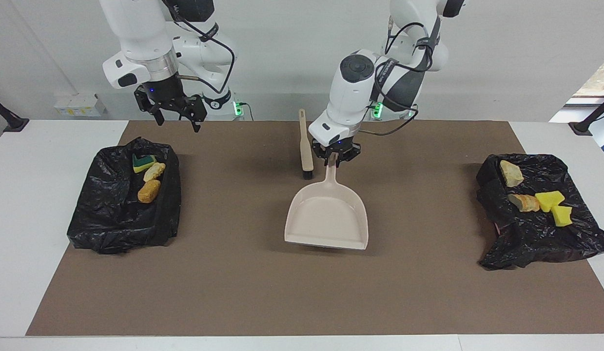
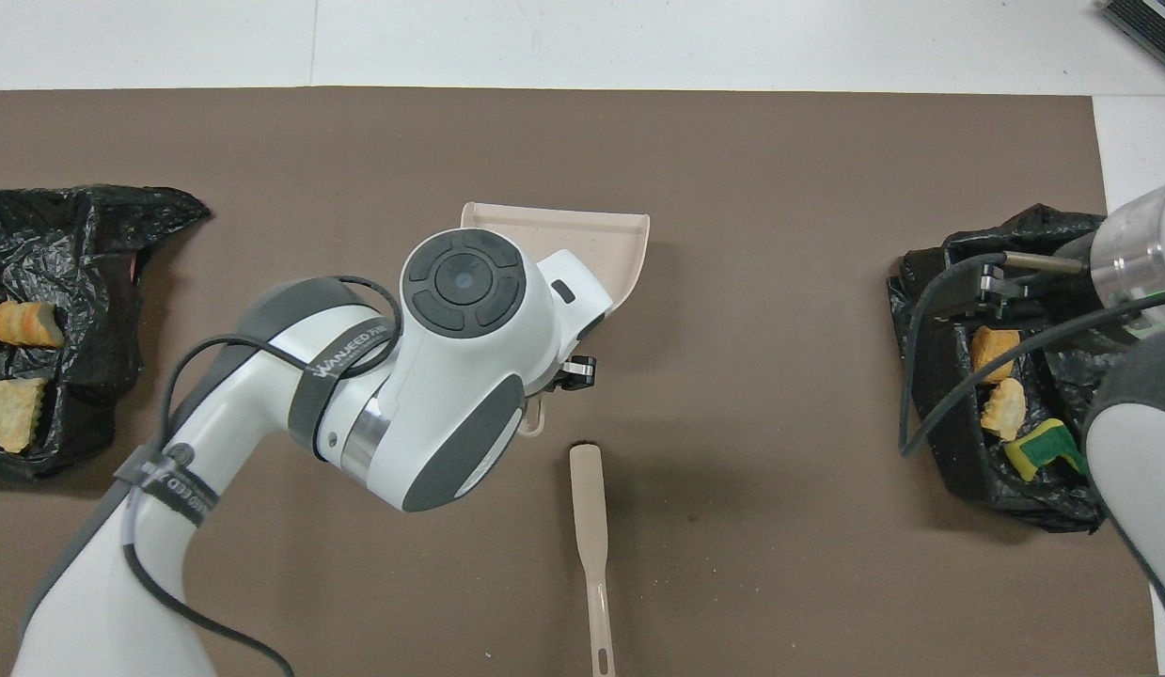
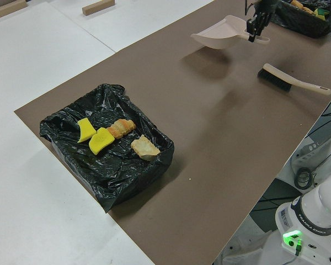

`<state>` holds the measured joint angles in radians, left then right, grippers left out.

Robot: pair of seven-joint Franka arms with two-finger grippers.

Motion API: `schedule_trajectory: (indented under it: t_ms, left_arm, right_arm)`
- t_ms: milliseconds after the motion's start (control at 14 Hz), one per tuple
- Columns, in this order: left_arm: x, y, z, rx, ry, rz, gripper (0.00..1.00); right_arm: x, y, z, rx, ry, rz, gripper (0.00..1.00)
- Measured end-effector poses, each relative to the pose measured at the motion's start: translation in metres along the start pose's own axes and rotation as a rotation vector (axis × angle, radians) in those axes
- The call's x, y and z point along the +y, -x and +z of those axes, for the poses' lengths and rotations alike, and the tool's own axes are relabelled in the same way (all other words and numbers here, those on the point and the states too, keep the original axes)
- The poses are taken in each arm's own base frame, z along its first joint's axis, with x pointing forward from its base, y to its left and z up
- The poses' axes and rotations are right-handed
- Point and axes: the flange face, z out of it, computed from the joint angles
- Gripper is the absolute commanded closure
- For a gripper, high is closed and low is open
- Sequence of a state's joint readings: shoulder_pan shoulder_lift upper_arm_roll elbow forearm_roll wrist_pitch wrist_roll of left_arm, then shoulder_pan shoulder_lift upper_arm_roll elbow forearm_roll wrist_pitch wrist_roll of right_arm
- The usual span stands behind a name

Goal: Sweep and dump trash in bin
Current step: 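Place the dustpan on the table beside the brush with the left gripper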

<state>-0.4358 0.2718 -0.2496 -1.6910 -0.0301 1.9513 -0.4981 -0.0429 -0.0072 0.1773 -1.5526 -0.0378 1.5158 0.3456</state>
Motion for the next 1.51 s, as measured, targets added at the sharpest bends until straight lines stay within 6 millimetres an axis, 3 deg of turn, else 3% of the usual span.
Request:
schedule_trajectory:
  t_ms: [287,502,717,788,1003,1218,1505]
  left_arm:
    - [0.01,-0.001,0.045,0.038,0.032,-0.047,1.0]
    - [0.009,0.002,0.057,0.04,0.033,-0.062,1.0]
    - [0.012,0.004,0.072,0.037,0.034,-0.07,0.64]
    - [0.012,0.003,0.074,0.035,0.034,-0.072,0.01]
    - [0.008,0.001,0.071,0.04,0.034,-0.081,0.0]
    - [-0.007,-0.007,0.048,0.06,0.034,-0.111,0.0]
    - [-0.072,-0.035,-0.008,0.095,0.028,-0.21,0.0]
  right_arm:
    - [0.0,0.0,0.0,-0.001,-0.003,0.0,0.0]
    - [-0.001,0.0,0.0,-0.001,-0.004,0.0,0.0]
    - [-0.001,0.0,0.0,-0.001,-0.004,0.0,0.0]
    - [-0.001,0.0,0.0,-0.001,-0.004,0.0,0.0]
    - [-0.001,0.0,0.0,-0.002,-0.004,0.0,0.0]
    - [-0.001,0.0,0.0,-0.003,-0.004,0.0,0.0]
    - [-0.001,0.0,0.001,-0.003,-0.005,0.0,0.0]
